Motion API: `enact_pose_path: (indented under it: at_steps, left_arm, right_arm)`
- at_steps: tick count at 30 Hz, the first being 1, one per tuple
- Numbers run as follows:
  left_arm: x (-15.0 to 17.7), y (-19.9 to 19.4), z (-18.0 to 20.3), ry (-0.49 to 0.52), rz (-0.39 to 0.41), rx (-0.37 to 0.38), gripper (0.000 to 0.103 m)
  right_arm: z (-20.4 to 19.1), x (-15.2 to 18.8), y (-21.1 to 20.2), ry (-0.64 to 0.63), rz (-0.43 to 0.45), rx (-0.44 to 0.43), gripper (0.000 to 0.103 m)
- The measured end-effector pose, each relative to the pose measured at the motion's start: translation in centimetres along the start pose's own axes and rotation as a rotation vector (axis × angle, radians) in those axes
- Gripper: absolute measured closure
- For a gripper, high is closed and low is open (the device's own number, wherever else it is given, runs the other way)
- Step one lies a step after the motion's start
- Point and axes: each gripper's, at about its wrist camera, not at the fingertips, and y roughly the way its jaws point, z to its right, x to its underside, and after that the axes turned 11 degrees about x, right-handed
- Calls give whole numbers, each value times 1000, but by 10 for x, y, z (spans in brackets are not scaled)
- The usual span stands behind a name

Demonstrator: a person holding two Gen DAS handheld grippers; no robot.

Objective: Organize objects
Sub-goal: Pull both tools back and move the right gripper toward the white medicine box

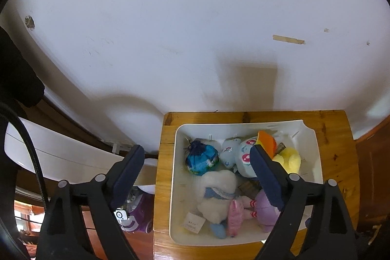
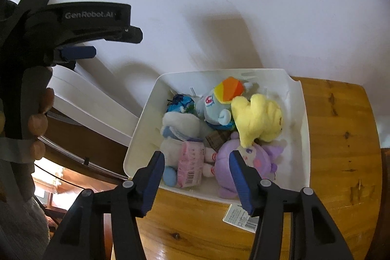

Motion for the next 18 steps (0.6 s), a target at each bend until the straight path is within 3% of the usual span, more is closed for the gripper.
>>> enact_pose_path:
  at_steps: [18]
  left_arm:
    - [12,-43,23,85,64,24,10]
  right_arm:
    - [1,20,-36,4,30,17,47]
